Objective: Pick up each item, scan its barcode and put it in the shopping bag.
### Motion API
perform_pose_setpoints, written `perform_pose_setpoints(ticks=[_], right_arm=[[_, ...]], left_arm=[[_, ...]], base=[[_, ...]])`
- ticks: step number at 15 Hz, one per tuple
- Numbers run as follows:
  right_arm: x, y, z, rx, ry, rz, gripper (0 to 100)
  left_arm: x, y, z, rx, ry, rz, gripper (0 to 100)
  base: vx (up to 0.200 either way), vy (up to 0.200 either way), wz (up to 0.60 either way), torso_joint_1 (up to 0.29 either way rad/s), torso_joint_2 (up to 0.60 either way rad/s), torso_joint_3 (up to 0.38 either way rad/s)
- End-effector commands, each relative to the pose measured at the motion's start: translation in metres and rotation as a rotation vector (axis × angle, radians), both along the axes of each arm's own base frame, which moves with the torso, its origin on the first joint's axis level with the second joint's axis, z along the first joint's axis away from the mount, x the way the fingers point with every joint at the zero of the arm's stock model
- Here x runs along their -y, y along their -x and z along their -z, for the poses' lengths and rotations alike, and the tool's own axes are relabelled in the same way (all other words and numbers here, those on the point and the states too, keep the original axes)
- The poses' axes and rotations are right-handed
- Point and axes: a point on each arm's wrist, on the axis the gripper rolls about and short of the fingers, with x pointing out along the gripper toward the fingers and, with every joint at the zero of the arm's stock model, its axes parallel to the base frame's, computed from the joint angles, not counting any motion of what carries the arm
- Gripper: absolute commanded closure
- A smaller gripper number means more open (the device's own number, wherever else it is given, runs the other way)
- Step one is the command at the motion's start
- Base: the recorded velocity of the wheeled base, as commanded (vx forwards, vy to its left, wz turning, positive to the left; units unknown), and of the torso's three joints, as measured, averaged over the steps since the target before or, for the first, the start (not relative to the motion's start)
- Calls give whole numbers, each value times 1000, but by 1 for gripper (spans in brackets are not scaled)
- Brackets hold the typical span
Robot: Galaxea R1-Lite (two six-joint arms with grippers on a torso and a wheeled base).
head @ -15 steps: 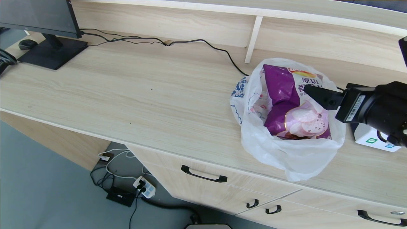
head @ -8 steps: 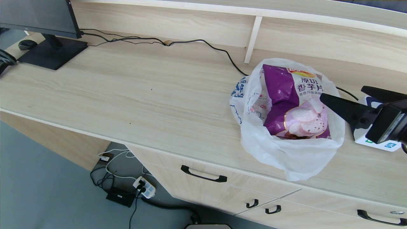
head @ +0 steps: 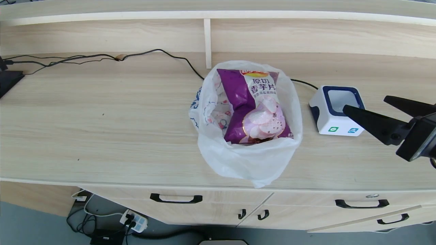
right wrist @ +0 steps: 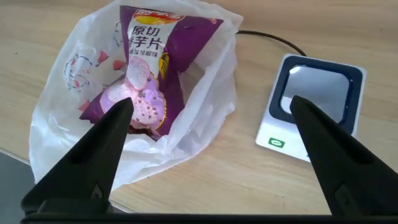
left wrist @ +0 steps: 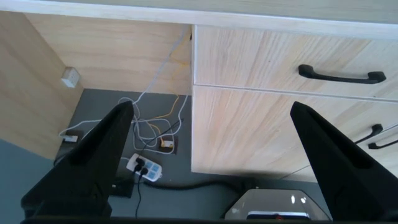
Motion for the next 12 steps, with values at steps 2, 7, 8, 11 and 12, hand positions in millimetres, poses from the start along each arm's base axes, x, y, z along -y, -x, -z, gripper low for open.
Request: perform_pose_setpoints(ticks=[2, 7, 8, 11, 12], right_arm=[[6, 7, 2, -18, -70, 5, 0], [14, 3, 7, -40, -90, 59, 0], [20, 0, 10, -52, -107, 101, 0], [43, -12, 10, -59, -146, 247, 0], [57, -16, 10, -56, -146, 278, 0]], left_arm=[[0, 0, 0, -2, 0, -1, 0], [0, 0, 0, 0, 0, 1, 0], [0, 0, 0, -2, 2, 0, 0], [0, 0, 0, -2, 0, 1, 0], [0, 0, 0, -5, 0, -1, 0]], base=[[-200, 0, 0, 0, 5, 5], [-160, 0, 0, 3, 1, 0], [0, 0, 0, 0, 0, 0], [0, -133, 0, 0, 2, 3], [0, -200, 0, 7, 7, 2]])
